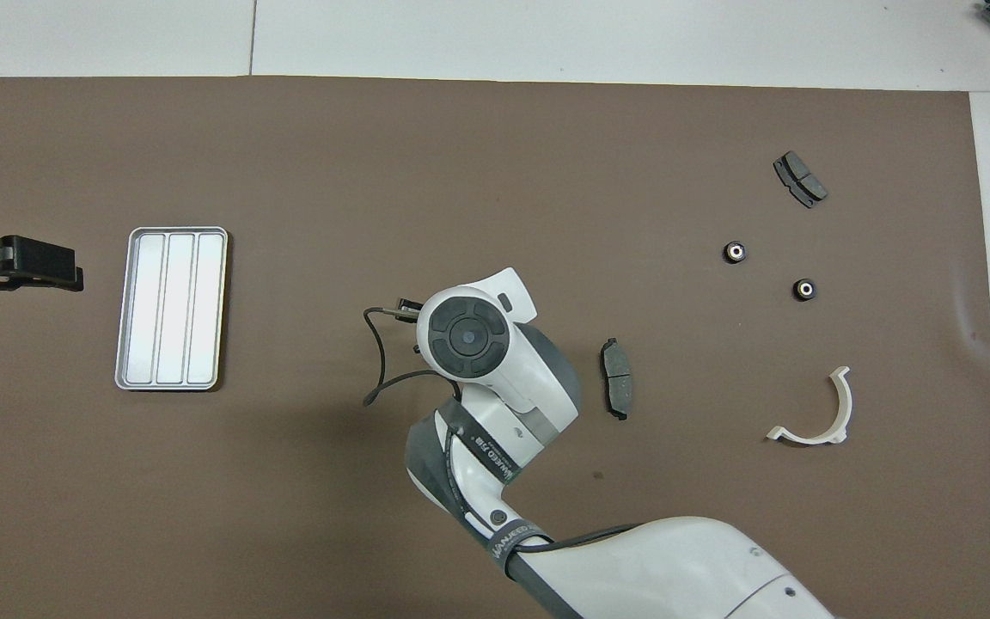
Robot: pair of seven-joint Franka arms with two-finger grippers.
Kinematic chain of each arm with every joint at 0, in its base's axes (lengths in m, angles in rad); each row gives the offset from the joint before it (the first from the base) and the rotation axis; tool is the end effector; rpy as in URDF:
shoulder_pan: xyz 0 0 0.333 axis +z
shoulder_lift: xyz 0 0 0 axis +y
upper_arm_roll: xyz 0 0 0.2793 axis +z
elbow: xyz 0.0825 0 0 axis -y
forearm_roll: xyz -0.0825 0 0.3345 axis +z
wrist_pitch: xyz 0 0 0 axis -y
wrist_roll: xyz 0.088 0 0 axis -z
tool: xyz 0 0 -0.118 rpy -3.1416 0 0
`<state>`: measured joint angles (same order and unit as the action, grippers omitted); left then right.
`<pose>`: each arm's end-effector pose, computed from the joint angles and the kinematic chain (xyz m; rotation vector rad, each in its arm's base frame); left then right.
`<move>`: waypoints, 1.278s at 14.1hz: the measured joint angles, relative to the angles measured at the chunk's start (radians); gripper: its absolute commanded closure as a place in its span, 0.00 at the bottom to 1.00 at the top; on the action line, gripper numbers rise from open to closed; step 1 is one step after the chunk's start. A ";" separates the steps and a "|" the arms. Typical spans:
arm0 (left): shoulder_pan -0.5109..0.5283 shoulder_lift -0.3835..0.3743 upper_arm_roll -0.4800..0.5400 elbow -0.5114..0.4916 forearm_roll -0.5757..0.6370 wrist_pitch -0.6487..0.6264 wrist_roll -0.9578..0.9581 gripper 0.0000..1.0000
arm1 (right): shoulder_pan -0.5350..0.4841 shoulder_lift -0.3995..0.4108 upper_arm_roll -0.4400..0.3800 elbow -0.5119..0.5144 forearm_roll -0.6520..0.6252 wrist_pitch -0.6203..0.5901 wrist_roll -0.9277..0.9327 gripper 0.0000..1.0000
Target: Pick bearing gear from pile to tray
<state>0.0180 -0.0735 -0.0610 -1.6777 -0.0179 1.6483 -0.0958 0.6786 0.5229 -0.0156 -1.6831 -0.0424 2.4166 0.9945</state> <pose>0.4914 -0.0241 0.5748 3.1233 0.0841 0.0671 0.5040 0.3943 0.3048 -2.9682 0.4483 -0.2576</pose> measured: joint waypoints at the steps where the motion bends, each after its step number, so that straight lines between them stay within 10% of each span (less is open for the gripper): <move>1: 0.000 0.000 -0.004 0.000 0.000 0.000 0.000 0.00 | -0.027 -0.019 -0.002 -0.004 0.000 -0.009 -0.028 0.00; 11: -0.256 -0.038 -0.031 -0.194 0.000 0.241 -0.144 0.00 | -0.379 -0.302 -0.004 -0.286 0.000 -0.089 -0.538 0.00; 18: -0.431 0.075 -0.032 -0.345 0.000 0.530 -0.365 0.00 | -0.629 -0.314 -0.004 -0.361 0.000 -0.079 -0.932 0.00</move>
<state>-0.4132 0.0019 -0.0933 -2.0227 -0.0181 2.1786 -0.4603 0.0500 0.2088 -0.0192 -2.0444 -0.0419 2.3378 0.0628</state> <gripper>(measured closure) 0.000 0.000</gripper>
